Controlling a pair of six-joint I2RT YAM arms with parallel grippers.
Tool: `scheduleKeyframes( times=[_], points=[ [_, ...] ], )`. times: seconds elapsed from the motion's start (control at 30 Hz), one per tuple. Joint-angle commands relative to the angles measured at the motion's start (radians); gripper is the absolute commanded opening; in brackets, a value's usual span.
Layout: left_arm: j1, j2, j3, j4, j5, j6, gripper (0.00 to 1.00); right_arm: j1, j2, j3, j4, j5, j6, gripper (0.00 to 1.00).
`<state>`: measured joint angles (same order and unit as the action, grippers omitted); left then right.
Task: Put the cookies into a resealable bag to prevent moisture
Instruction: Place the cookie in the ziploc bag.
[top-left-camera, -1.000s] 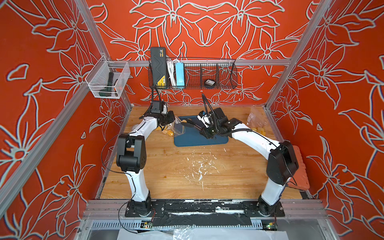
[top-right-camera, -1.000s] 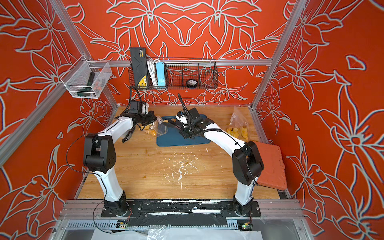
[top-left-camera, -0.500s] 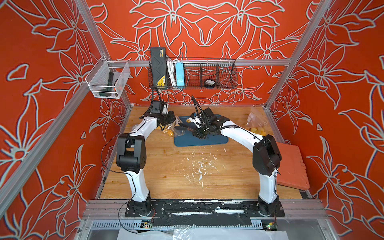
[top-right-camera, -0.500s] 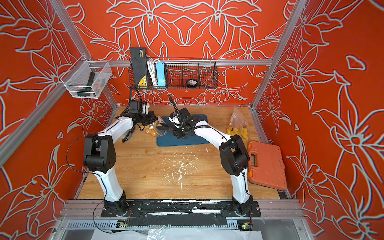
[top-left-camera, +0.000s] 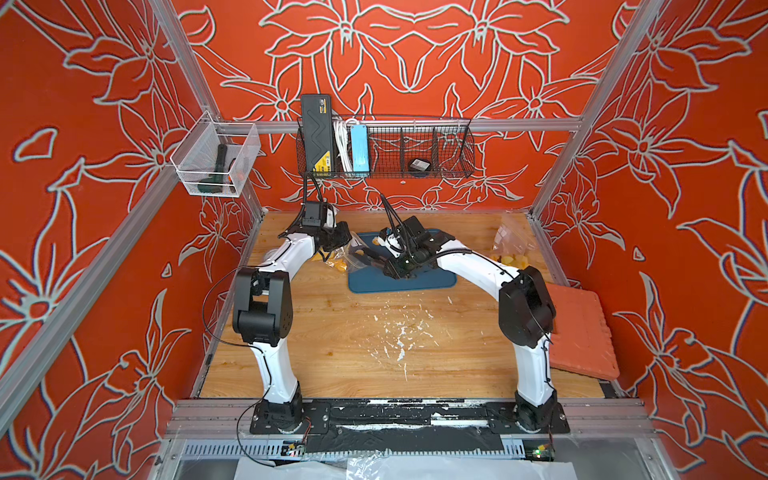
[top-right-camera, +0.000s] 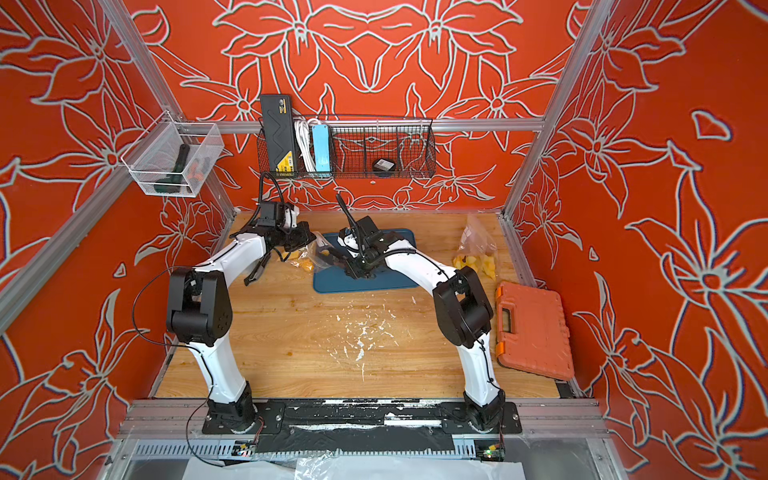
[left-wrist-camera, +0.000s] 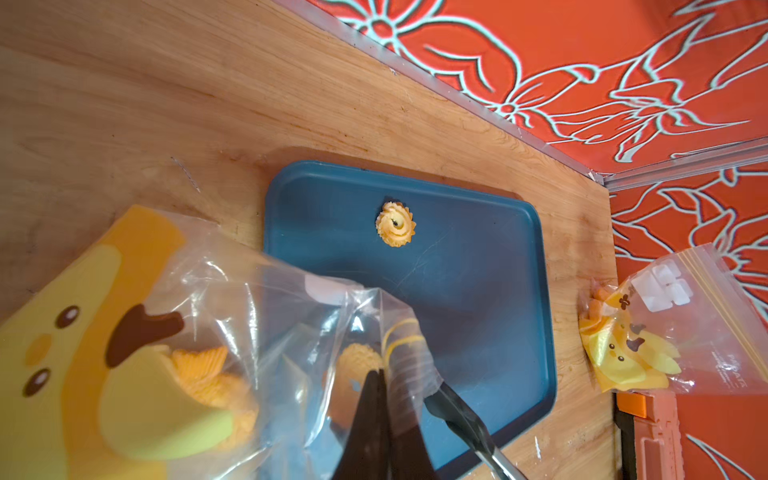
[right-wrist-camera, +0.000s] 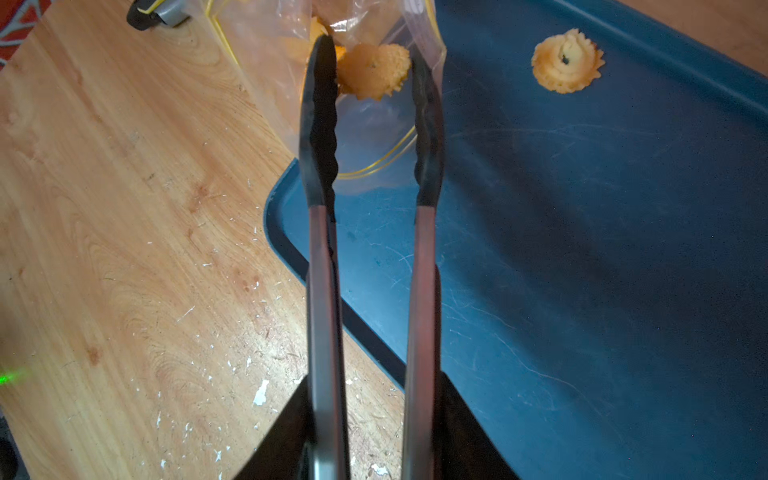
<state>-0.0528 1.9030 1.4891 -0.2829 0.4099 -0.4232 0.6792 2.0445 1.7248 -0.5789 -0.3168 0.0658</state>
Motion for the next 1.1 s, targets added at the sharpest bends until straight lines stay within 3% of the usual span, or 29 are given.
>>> scheduleKeyframes(
  times=[0.0, 0.3, 0.63, 1.07],
  points=[
    [-0.003, -0.012, -0.013, 0.010, 0.016, 0.012, 0.00, 0.003, -0.053, 0.017, 0.015, -0.018, 0.001, 0.45],
    [-0.004, -0.015, -0.015, 0.013, 0.018, 0.012, 0.00, 0.002, -0.160, -0.089, 0.047, 0.008, -0.009, 0.45],
    [-0.004, -0.019, -0.023, 0.021, 0.029, 0.009, 0.00, 0.002, -0.098, -0.032, 0.026, -0.026, -0.006, 0.43],
    [-0.004, -0.020, -0.023, 0.021, 0.029, 0.008, 0.00, 0.002, -0.071, -0.006, 0.013, -0.045, -0.007, 0.52]
  ],
)
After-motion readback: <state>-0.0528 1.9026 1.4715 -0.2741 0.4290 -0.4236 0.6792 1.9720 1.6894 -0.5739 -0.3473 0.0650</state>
